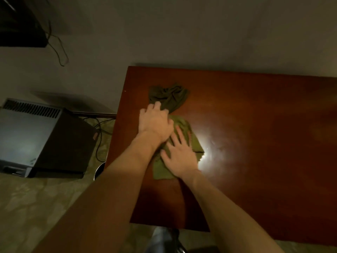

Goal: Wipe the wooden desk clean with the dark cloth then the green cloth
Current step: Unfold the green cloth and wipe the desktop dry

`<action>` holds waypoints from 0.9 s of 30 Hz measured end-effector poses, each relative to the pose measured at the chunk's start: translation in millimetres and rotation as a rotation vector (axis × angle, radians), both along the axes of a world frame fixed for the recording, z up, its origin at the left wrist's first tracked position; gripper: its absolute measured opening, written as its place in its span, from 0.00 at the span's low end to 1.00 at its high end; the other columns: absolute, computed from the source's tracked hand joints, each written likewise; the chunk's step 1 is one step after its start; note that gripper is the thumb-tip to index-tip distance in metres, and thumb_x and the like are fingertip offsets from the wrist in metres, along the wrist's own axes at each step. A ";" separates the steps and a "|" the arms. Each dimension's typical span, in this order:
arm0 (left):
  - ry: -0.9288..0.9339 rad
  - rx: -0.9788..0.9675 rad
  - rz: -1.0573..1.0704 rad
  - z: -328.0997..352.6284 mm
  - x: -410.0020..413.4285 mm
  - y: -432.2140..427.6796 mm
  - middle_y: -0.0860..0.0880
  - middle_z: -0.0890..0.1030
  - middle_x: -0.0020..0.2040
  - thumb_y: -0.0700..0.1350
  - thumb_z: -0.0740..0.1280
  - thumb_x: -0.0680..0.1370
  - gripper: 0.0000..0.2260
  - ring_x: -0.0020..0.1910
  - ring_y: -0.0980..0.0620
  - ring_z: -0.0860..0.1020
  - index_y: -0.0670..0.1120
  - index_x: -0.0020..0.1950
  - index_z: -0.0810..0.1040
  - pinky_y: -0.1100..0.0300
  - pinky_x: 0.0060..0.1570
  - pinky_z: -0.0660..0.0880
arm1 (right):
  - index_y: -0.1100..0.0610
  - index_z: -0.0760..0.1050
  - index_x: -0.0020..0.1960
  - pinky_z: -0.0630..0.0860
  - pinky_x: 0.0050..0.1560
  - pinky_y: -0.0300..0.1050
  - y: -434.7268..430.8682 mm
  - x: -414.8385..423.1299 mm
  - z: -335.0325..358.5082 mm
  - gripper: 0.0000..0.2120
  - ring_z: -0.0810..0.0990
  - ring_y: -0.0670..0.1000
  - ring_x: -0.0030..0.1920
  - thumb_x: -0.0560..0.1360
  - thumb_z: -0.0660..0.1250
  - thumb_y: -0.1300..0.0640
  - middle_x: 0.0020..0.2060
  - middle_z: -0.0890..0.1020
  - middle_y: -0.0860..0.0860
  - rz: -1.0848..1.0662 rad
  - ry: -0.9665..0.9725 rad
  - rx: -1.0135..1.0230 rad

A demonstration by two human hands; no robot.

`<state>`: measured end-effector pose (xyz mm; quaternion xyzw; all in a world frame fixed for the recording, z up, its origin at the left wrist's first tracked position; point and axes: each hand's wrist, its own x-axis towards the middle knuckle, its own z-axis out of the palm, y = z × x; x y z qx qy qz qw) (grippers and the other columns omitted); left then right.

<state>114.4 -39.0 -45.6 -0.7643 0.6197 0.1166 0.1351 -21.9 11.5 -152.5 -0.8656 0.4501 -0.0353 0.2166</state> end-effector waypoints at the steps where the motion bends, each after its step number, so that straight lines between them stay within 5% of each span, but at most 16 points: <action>1: 0.037 -0.030 0.019 -0.8 1.4 -3.3 0.42 0.65 0.80 0.55 0.55 0.85 0.23 0.77 0.41 0.65 0.51 0.79 0.70 0.44 0.71 0.66 | 0.43 0.62 0.83 0.53 0.80 0.67 -3.6 -19.3 -3.4 0.29 0.50 0.57 0.85 0.82 0.56 0.40 0.83 0.60 0.50 -0.023 0.028 -0.067; 5: 0.129 0.034 0.087 -23.2 13.5 0.8 0.46 0.50 0.87 0.57 0.52 0.87 0.27 0.84 0.42 0.54 0.56 0.86 0.52 0.42 0.79 0.58 | 0.39 0.60 0.82 0.49 0.80 0.68 -12.5 -108.0 -7.2 0.29 0.54 0.57 0.84 0.82 0.51 0.38 0.83 0.60 0.49 -0.306 0.183 -0.152; 9: 0.182 0.119 0.088 -47.2 19.5 23.8 0.49 0.46 0.87 0.57 0.48 0.88 0.27 0.85 0.45 0.49 0.56 0.87 0.46 0.43 0.81 0.54 | 0.41 0.60 0.83 0.46 0.81 0.69 -25.6 -124.6 -12.9 0.30 0.51 0.55 0.85 0.82 0.49 0.38 0.84 0.58 0.49 -0.521 0.199 -0.144; 12: 0.218 0.044 0.111 -55.3 19.0 30.6 0.49 0.50 0.87 0.57 0.50 0.88 0.27 0.85 0.45 0.51 0.56 0.87 0.51 0.44 0.80 0.56 | 0.40 0.57 0.84 0.46 0.80 0.71 -21.5 -111.7 -13.2 0.30 0.51 0.58 0.85 0.82 0.50 0.38 0.84 0.58 0.51 -0.398 0.195 -0.164; 16: 0.188 -0.105 0.117 -56.8 22.2 18.9 0.47 0.71 0.78 0.54 0.53 0.87 0.24 0.75 0.44 0.68 0.51 0.83 0.61 0.46 0.72 0.65 | 0.39 0.51 0.84 0.47 0.80 0.72 17.7 -55.2 -11.0 0.32 0.47 0.59 0.85 0.82 0.52 0.38 0.85 0.56 0.49 -0.023 0.154 -0.165; 23: 0.131 -0.059 0.093 -64.8 16.6 16.4 0.46 0.67 0.79 0.57 0.49 0.87 0.25 0.75 0.42 0.67 0.54 0.85 0.60 0.45 0.70 0.66 | 0.42 0.63 0.82 0.44 0.79 0.73 -5.2 12.2 -6.7 0.29 0.52 0.59 0.84 0.82 0.54 0.38 0.84 0.60 0.51 -0.429 0.117 -0.126; 27: 0.121 -0.069 0.109 -66.3 8.5 20.6 0.46 0.65 0.80 0.58 0.50 0.87 0.26 0.76 0.41 0.65 0.54 0.85 0.60 0.45 0.71 0.66 | 0.41 0.56 0.84 0.36 0.77 0.74 -45.1 6.1 -5.3 0.31 0.44 0.59 0.85 0.83 0.48 0.36 0.85 0.52 0.51 -0.381 0.163 -0.065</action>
